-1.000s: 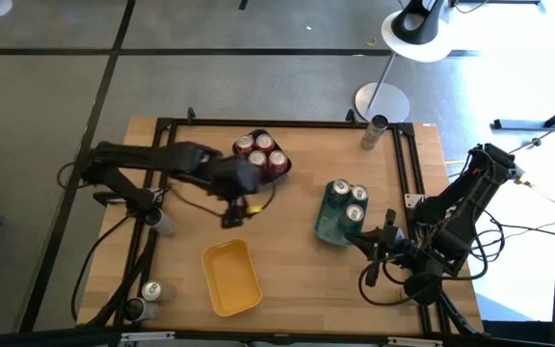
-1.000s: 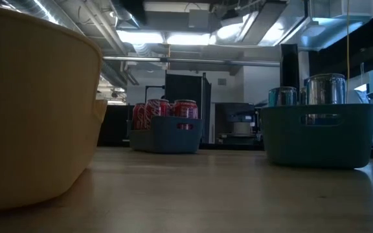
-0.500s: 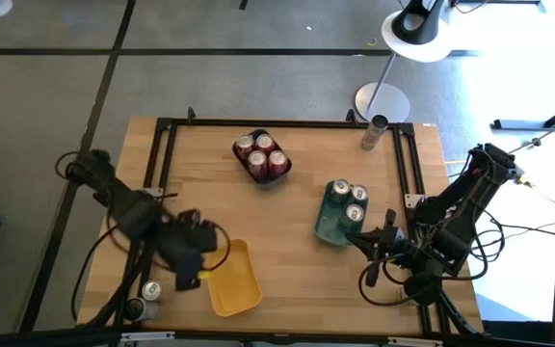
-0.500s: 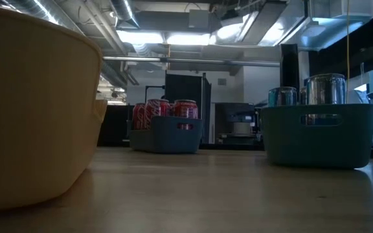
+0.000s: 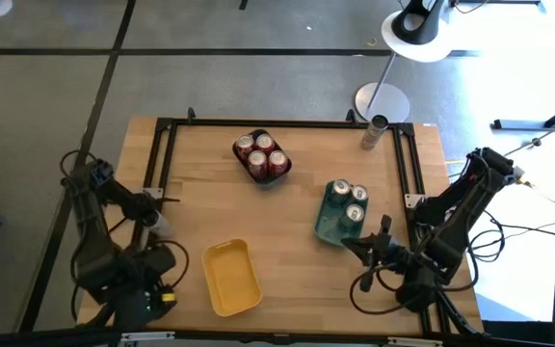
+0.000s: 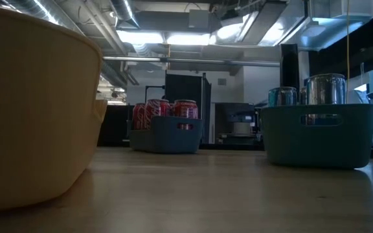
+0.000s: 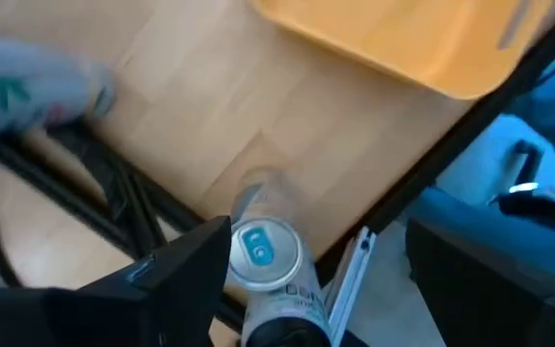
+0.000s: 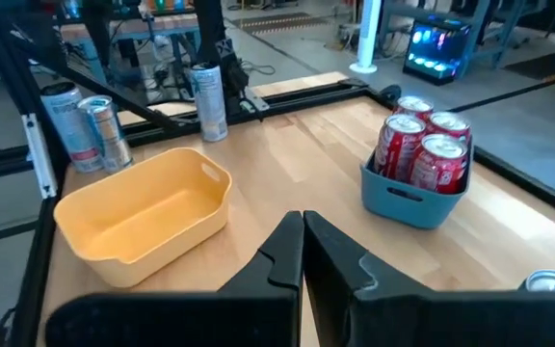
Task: Sort soda cans
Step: Put the blue soda can into the green bin
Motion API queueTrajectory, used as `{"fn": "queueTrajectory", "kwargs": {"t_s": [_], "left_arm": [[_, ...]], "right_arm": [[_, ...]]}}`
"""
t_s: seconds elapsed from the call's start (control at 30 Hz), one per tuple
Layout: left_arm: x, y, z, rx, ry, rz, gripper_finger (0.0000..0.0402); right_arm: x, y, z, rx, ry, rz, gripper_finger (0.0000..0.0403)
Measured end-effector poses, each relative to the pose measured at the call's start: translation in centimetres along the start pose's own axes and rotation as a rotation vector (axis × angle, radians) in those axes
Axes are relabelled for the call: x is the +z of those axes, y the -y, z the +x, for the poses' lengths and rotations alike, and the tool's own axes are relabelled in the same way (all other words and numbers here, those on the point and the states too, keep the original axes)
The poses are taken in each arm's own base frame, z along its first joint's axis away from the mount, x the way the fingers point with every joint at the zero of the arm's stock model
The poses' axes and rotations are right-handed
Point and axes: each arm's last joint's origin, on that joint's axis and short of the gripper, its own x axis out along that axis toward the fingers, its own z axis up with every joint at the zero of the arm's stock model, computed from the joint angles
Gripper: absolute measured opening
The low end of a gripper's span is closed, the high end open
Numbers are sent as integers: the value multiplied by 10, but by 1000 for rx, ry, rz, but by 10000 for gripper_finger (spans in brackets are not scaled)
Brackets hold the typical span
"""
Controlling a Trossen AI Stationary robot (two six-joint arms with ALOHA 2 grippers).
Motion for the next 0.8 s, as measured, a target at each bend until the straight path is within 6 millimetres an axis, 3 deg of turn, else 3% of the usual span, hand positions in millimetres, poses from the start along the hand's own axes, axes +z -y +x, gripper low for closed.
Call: {"fn": "queueTrajectory", "kwargs": {"t_s": [0.33, 0.53, 0.8], "left_arm": [[-23, -22, 24, 78, -103, -104, 301], [-24, -35, 42, 52, -112, -107, 301], [-25, -38, 62, -28, -150, -59, 301]], "right_arm": [[0, 0, 1, -41, 46, -4, 12], [1, 0, 1, -39, 47, 1, 12], [1, 0, 1, -40, 48, 0, 12]]}}
